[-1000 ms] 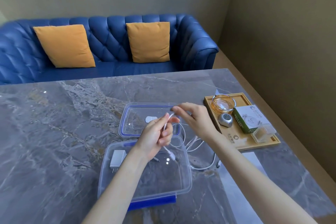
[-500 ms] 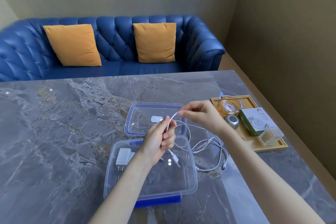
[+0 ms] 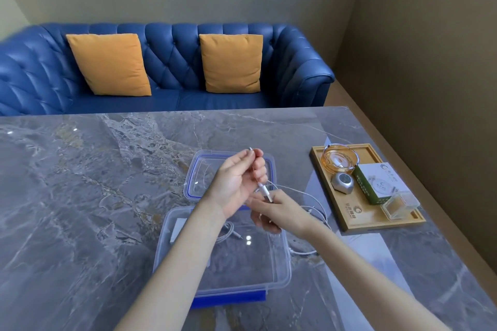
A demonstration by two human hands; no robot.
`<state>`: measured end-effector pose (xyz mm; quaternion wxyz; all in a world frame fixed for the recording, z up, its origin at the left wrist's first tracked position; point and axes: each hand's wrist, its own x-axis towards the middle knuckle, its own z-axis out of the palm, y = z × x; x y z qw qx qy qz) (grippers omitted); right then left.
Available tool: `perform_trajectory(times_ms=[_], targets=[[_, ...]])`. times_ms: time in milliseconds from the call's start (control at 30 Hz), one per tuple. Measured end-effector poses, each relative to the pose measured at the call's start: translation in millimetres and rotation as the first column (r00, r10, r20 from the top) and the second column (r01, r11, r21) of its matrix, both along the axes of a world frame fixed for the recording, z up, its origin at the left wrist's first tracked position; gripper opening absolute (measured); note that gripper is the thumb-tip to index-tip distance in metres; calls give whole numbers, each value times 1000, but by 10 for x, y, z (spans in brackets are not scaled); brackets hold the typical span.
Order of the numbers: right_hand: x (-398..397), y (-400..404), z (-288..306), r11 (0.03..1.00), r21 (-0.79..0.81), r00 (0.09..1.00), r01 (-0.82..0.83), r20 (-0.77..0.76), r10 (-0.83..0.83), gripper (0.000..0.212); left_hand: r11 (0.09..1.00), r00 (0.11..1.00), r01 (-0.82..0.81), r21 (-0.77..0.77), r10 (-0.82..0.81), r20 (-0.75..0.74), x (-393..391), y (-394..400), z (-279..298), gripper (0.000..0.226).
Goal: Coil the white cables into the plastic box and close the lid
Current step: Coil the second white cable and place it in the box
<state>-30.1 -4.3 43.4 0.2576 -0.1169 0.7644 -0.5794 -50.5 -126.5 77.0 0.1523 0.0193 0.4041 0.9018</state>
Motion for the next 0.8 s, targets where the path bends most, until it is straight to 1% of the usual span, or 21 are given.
perform_trajectory(times_ms=[67, 100, 133, 200, 233, 300, 333, 400, 433, 467, 500, 567, 633, 700, 767, 800], targets=[[18, 27, 44, 992, 55, 993, -111, 37, 109, 25, 988, 998, -53, -145, 46, -50, -65, -74, -120, 24], [14, 47, 62, 984, 100, 988, -149, 59, 144, 23, 972, 995, -78, -222, 62, -79, -90, -111, -182, 25], [10, 74, 76, 972, 152, 982, -182, 82, 171, 26, 949, 992, -103, -297, 75, -105, -111, -144, -236, 26], [20, 121, 123, 944, 226, 969, -242, 115, 220, 28, 879, 983, -149, -453, 84, -162, -147, -196, -330, 28], [30, 139, 172, 930, 257, 965, -262, 100, 244, 25, 825, 977, -172, -538, 74, -199, -150, -208, -365, 29], [13, 175, 308, 897, 353, 958, -264, -8, 286, 20, 712, 965, -193, -675, 13, -262, -115, -206, -421, 31], [-16, 191, 368, 876, 420, 946, -238, -102, 306, 23, 675, 962, -181, -715, -30, -272, -80, -192, -436, 30], [-90, 229, 477, 842, 523, 901, -131, -292, 322, 21, 646, 962, -118, -754, -115, -249, 2, -149, -435, 30], [-126, 252, 532, 844, 530, 879, -81, -362, 312, 17, 650, 962, -71, -756, -155, -224, 43, -120, -422, 31], [-157, 275, 579, 860, 508, 863, -46, -413, 290, 14, 676, 963, -12, -737, -190, -190, 85, -87, -400, 33], [-188, 303, 613, 880, 474, 854, -21, -450, 262, 13, 724, 967, 55, -688, -209, -143, 122, -59, -374, 33], [-237, 342, 671, 931, 365, 846, 32, -506, 169, 9, 838, 976, 163, -520, -215, -40, 178, -24, -312, 32], [-254, 361, 697, 976, 200, 854, 81, -519, 35, 2, 923, 974, 223, -314, -223, 36, 208, -18, -258, 36], [-250, 356, 658, 991, 20, 873, 130, -477, -105, 7, 959, 968, 248, -135, -240, 77, 229, -35, -195, 39], [-243, 332, 559, 968, -144, 897, 203, -368, -243, 8, 967, 965, 256, -13, -254, 61, 242, -60, -151, 35], [-237, 316, 494, 949, -200, 907, 242, -299, -295, 10, 961, 960, 271, 51, -274, 52, 237, -85, -124, 35]])
